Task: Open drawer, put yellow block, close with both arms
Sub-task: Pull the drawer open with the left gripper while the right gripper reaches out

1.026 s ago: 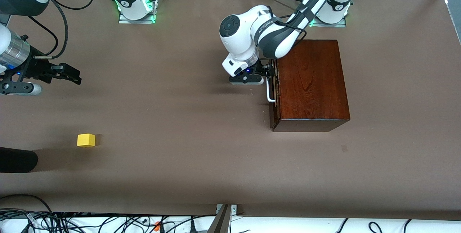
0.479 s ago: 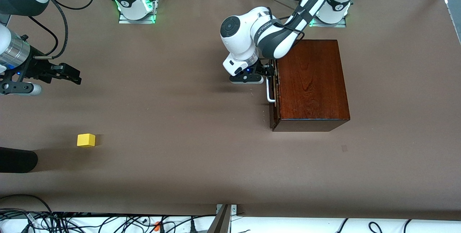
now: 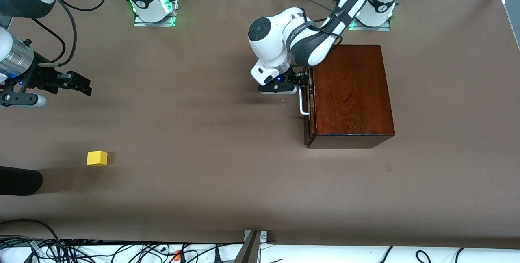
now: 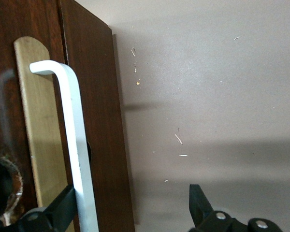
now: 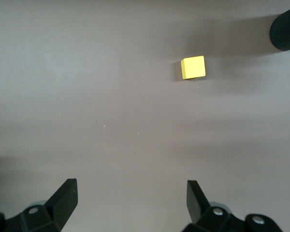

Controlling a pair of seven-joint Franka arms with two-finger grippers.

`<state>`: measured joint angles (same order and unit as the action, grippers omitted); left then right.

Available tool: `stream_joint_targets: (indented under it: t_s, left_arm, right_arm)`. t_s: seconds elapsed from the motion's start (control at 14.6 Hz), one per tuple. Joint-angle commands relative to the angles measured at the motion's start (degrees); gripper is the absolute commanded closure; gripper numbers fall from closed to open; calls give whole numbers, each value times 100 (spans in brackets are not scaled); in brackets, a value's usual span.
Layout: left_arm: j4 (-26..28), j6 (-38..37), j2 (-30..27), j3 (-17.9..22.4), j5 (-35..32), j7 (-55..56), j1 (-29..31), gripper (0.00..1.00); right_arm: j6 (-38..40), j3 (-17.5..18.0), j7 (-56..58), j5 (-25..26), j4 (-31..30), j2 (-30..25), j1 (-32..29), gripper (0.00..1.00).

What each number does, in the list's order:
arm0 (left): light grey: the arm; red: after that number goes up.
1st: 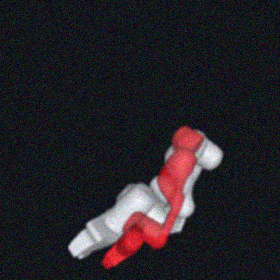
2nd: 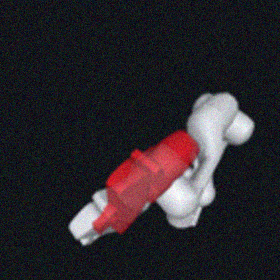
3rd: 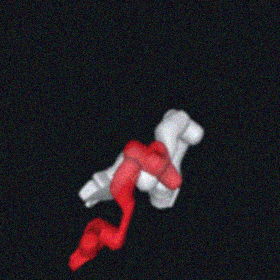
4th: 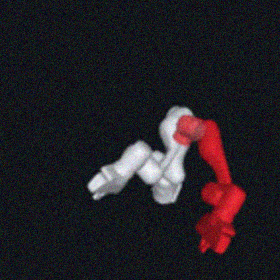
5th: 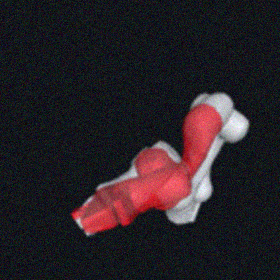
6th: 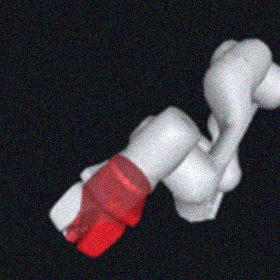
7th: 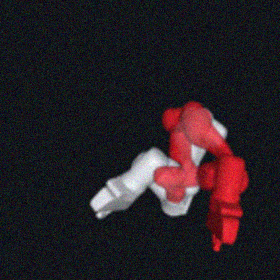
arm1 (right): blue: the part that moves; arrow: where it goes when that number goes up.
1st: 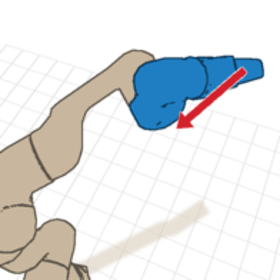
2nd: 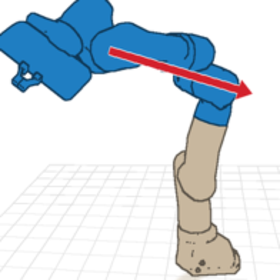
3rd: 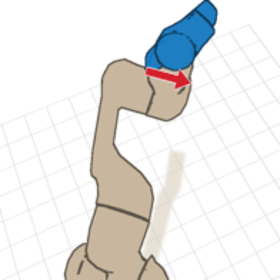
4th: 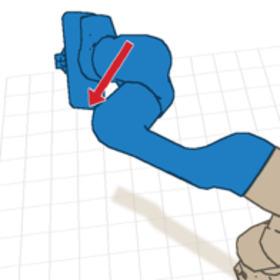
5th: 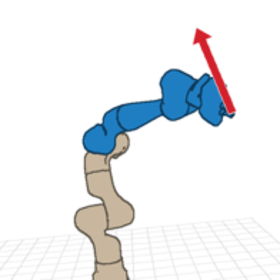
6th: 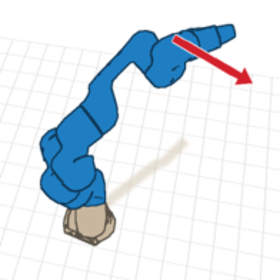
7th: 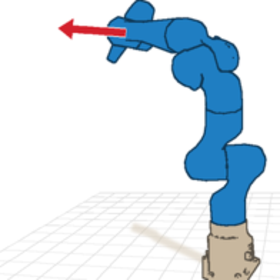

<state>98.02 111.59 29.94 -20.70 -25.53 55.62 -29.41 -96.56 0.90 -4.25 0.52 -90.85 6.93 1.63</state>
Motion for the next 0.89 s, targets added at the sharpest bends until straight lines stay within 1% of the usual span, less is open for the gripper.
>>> stream_joint_targets:
  t_s: [0.0, 0.14, 0.34, 0.82]
  left_arm:
    - [-37, 213, 65, -30, 73, 160, -56, 0]
    - [-38, 432, 65, -30, 214, 151, -65, 0]
    - [-55, 442, 65, -30, 223, 177, -126, 0]
    - [-512, 442, 337, -30, 416, 310, -284, 0]
  right_arm:
    - [40, 15, -24, 89, 59, 2, -5, 0]
    - [40, 15, -24, 89, 59, 2, -5, 0]
    - [40, 15, -24, 89, 59, 2, -5, 0]
    - [40, 15, -24, 89, 59, -7, -5, 0]
